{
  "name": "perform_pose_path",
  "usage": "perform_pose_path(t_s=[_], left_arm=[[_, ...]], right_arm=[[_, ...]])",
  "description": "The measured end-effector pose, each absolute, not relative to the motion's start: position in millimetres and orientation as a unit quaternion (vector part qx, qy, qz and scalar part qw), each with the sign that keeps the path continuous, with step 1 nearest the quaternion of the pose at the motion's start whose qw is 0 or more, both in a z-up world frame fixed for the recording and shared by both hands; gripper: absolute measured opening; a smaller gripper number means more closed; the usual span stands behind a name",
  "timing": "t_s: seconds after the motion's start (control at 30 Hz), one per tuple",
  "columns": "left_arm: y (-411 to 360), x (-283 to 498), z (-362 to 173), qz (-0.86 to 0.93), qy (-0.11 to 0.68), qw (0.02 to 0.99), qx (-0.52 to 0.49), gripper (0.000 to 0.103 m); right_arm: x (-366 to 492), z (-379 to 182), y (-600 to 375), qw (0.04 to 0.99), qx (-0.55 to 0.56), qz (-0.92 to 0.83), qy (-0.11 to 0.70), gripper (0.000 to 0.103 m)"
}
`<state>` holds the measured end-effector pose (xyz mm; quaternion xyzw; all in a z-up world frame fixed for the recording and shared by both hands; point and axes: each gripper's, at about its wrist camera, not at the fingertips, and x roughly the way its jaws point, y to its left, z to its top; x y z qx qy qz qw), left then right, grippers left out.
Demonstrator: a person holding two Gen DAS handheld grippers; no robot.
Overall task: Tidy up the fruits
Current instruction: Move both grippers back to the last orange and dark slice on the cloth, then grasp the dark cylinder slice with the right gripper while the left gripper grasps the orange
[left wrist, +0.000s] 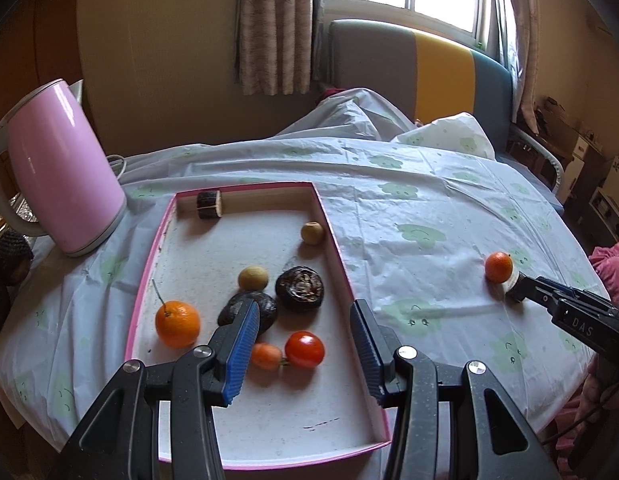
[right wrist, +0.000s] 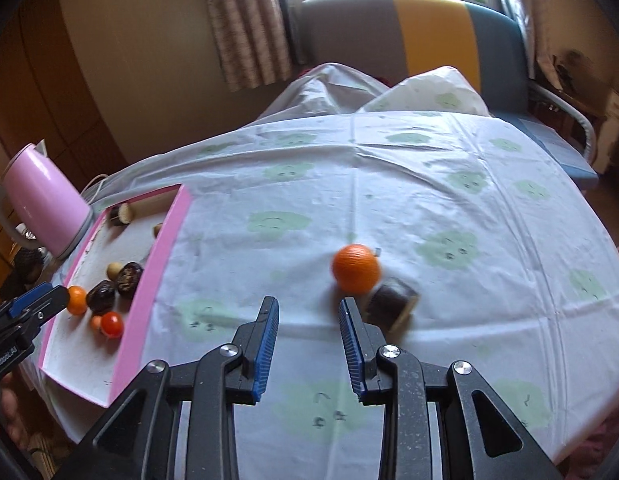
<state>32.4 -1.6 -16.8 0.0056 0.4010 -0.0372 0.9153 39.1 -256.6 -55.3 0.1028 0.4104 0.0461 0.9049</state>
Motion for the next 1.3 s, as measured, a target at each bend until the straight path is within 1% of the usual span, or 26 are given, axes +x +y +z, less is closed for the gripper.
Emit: perform_pose_path(t_s=[0.43, 0.47, 0.5, 0.53, 0.87, 1.1, 1.27, 1.3], left_arm=[[-38.9, 44.2, -21.0, -0.071, 0.41, 0.909, 0.035, 0.048], [-41.6, 45.5, -21.8, -0.073, 0.412, 0.908, 0.036, 0.048], [-44.5, 46.9, -22.8, -0.076, 0.414, 0.906, 0.037, 0.048], [-47.2, 48.2, -23.7, -0.078, 0.416, 0.905, 0.038, 0.048], [-65.8, 63.1, -41.8, -0.104, 0.452, 0.886, 0.025, 0.048], [-74.3, 71.8, -48.0, -0.12, 0.469, 0.875, 0.016, 0.048], [-79.3, 72.9, -50.4, -0.131, 0.471, 0.872, 0.019, 0.048], [-80.8, 73.4, -52.0, -0.136, 0.473, 0.87, 0.019, 0.048]], right_arm=[[37.8, -68.9, -291.2, 0.9, 0.12, 0.016, 0.419, 0.035], [38.6, -70.0, -291.2, 0.898, 0.12, 0.02, 0.422, 0.037], [38.8, -70.6, -291.2, 0.899, 0.118, 0.023, 0.422, 0.043], [38.7, -70.9, -291.0, 0.9, 0.115, 0.023, 0.42, 0.047], [43.9, -83.0, -305.4, 0.894, 0.129, 0.017, 0.429, 0.047], [62.6, -93.3, -296.3, 0.891, 0.114, 0.031, 0.439, 0.048], [68.2, -99.8, -296.5, 0.889, 0.119, 0.03, 0.441, 0.053], [69.0, -101.2, -297.1, 0.889, 0.12, 0.028, 0.441, 0.058]])
